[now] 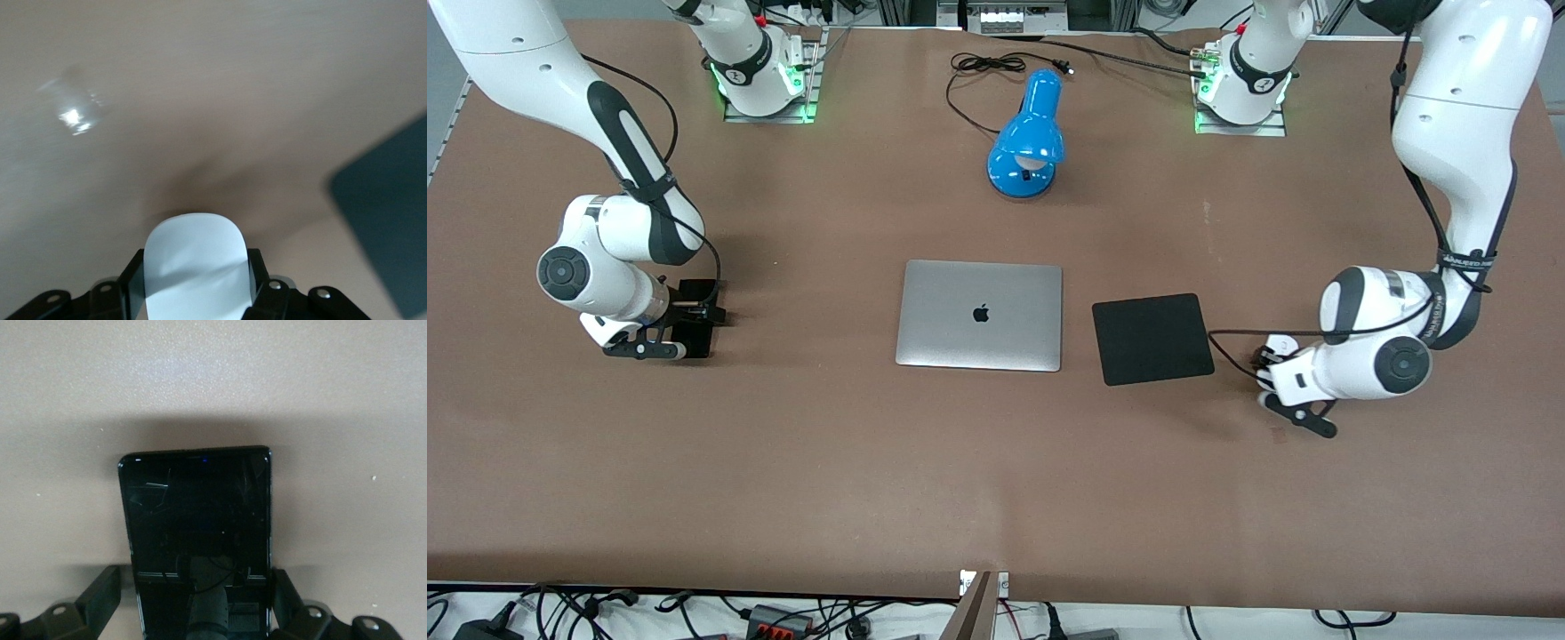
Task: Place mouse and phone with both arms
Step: 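Carry the white mouse with the left gripper onto the black mouse pad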
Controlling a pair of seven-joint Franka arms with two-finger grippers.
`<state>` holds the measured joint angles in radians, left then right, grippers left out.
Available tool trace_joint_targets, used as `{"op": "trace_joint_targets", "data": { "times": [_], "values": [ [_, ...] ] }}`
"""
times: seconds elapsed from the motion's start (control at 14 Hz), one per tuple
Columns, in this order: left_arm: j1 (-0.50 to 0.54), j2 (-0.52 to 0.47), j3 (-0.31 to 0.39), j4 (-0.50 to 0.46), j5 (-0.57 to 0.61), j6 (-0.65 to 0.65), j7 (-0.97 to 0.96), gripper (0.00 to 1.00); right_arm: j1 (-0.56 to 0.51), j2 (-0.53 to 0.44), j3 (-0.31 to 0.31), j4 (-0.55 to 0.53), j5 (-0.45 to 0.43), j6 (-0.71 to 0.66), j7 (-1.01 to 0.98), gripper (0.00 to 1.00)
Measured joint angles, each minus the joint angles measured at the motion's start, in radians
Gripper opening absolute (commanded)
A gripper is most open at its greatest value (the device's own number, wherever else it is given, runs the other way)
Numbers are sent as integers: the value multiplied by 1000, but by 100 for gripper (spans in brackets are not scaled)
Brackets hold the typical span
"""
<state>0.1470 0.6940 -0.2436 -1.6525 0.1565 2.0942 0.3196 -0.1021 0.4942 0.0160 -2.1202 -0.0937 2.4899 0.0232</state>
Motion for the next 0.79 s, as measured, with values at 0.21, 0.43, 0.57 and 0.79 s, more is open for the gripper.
{"op": "trace_joint_targets", "data": {
  "times": [0.21, 0.43, 0.57, 0.79],
  "values": [
    [-100, -28, -20, 65, 0, -161, -222, 28, 0, -2, 1, 3, 2, -1, 0, 36],
    [-203, -15, -20, 69, 0, -180, -377, 27, 0, -7, 0, 3, 3, -5, -1, 23],
    [-217, 14, -19, 65, -7, -144, -396, 29, 0, -7, 1, 4, 3, -5, -5, 22],
    [-218, 49, -18, 64, -44, -94, -423, 30, 2, -17, 9, 39, 3, -50, -6, 22]
  ]
}}
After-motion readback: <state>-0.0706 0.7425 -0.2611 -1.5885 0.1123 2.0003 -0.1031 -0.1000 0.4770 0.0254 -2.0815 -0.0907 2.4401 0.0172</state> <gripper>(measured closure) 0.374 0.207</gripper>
